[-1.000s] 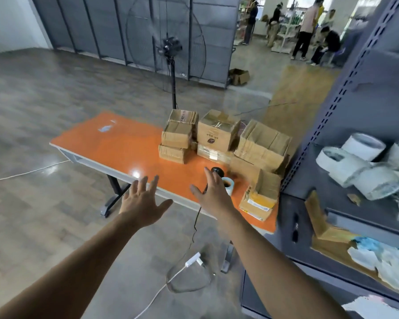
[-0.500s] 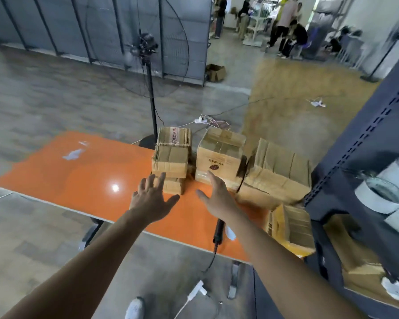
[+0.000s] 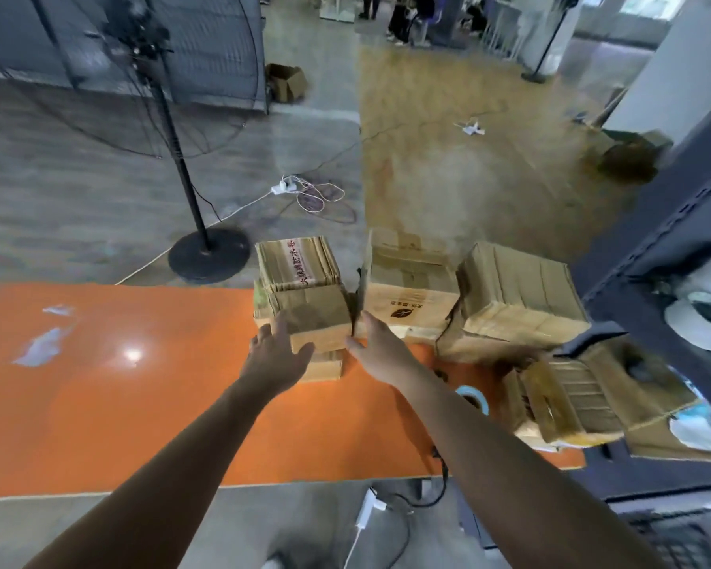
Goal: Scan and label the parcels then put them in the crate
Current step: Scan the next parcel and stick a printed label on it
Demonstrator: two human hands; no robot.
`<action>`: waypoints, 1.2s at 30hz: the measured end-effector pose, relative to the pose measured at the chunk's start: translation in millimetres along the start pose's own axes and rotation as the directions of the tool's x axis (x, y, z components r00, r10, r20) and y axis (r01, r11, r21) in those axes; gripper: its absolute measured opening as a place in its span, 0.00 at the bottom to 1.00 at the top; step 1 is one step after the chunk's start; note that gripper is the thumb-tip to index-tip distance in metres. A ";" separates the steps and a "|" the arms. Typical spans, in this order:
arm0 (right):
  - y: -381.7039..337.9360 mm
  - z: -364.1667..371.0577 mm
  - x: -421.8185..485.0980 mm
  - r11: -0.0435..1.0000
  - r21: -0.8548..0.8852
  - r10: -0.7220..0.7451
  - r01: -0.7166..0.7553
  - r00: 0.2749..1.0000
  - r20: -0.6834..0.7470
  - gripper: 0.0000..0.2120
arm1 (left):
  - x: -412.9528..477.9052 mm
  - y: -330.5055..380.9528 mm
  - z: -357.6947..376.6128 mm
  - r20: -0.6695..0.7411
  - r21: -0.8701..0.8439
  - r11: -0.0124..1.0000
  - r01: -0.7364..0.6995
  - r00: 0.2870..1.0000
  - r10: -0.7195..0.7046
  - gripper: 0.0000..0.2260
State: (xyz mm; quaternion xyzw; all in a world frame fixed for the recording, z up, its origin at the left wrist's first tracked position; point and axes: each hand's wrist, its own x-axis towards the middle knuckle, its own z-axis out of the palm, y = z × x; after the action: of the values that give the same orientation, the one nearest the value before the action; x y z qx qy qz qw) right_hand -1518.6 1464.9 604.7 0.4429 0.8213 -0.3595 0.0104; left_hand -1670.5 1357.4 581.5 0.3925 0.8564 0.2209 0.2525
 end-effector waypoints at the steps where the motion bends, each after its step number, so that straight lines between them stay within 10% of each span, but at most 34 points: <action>1: -2.6 2.8 4.0 1.000 0.005 0.028 -0.028 1.000 -0.001 0.33 | 3.9 -3.4 0.4 0.016 -0.027 1.000 -0.001 1.000 0.001 0.35; 15: 2.0 -5.9 12.1 0.936 0.351 0.100 -0.028 0.977 -0.190 0.15 | -3.5 0.7 10.3 -0.204 -0.229 0.946 -0.230 0.961 0.185 0.36; 26: 54.5 -57.1 -11.4 0.952 0.302 0.082 -0.039 0.988 -0.129 0.23 | -25.4 44.6 30.4 -0.099 -0.147 0.959 -0.241 0.969 0.228 0.49; 36: 94.8 -58.3 -26.9 0.932 0.338 0.078 -0.130 0.984 0.162 0.45 | -53.1 63.0 55.2 -0.054 -0.493 0.864 -0.101 0.995 0.086 0.04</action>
State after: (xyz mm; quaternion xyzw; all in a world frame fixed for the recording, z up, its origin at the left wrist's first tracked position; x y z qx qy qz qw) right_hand -1415.0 1513.5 601.8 0.4532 0.7173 -0.5291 0.0113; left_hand -1571.8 1363.2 588.8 0.3525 0.7549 0.4506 0.3206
